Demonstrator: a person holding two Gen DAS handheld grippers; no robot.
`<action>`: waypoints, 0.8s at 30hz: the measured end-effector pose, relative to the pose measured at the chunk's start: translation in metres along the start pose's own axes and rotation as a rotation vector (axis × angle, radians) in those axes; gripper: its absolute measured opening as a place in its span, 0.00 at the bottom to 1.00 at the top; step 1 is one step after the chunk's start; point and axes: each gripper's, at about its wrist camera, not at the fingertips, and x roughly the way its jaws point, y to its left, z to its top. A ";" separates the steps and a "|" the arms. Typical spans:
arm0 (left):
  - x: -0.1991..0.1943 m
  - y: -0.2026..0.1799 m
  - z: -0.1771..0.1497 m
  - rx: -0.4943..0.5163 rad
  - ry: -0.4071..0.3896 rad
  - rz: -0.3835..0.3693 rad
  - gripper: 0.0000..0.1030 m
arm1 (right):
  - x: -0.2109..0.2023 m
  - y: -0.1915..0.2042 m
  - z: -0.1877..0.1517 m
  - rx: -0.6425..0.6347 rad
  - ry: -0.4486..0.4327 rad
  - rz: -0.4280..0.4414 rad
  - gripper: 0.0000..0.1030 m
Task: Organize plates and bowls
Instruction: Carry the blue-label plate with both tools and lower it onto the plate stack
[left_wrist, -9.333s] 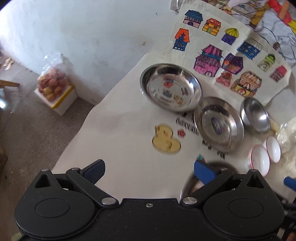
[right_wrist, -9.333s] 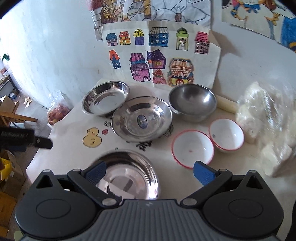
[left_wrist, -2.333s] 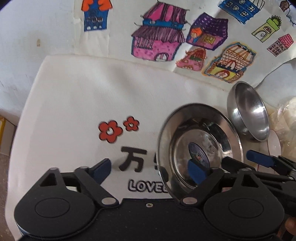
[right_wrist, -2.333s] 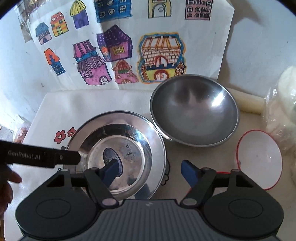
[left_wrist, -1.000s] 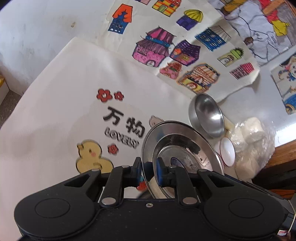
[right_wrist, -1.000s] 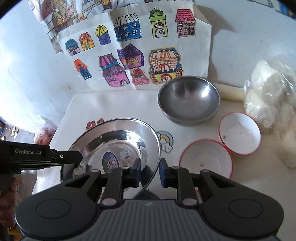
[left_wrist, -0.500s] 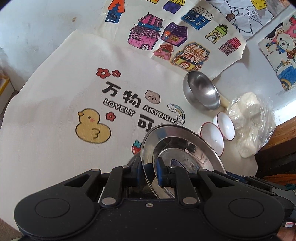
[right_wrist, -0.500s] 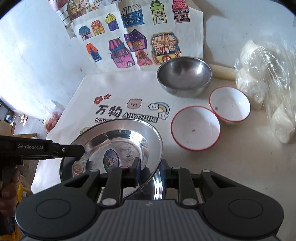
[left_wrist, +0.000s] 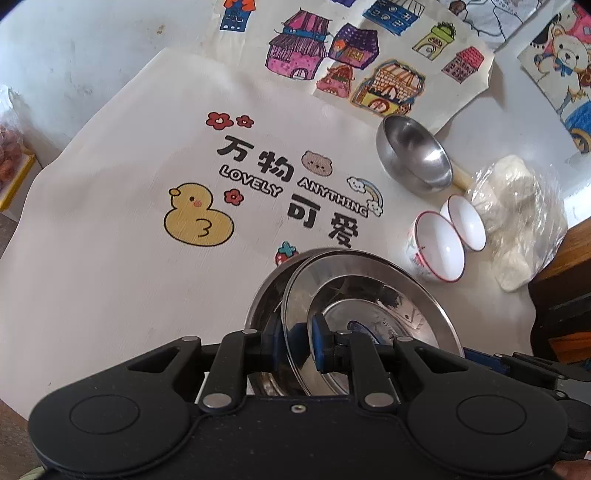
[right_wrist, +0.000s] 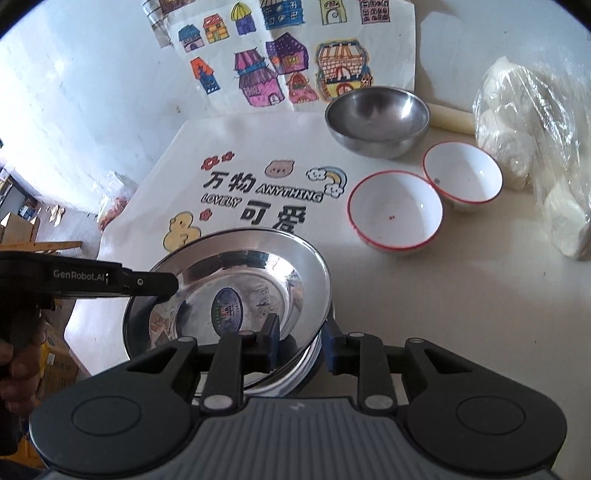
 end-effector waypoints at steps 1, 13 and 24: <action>0.000 0.000 -0.001 0.001 0.003 0.003 0.16 | 0.000 0.000 -0.001 -0.003 0.004 0.002 0.29; 0.003 0.002 0.000 0.005 0.001 0.035 0.17 | 0.007 0.006 -0.005 -0.036 0.040 0.018 0.33; 0.012 0.006 0.009 0.028 0.025 0.045 0.17 | 0.014 0.014 -0.005 -0.051 0.067 0.016 0.36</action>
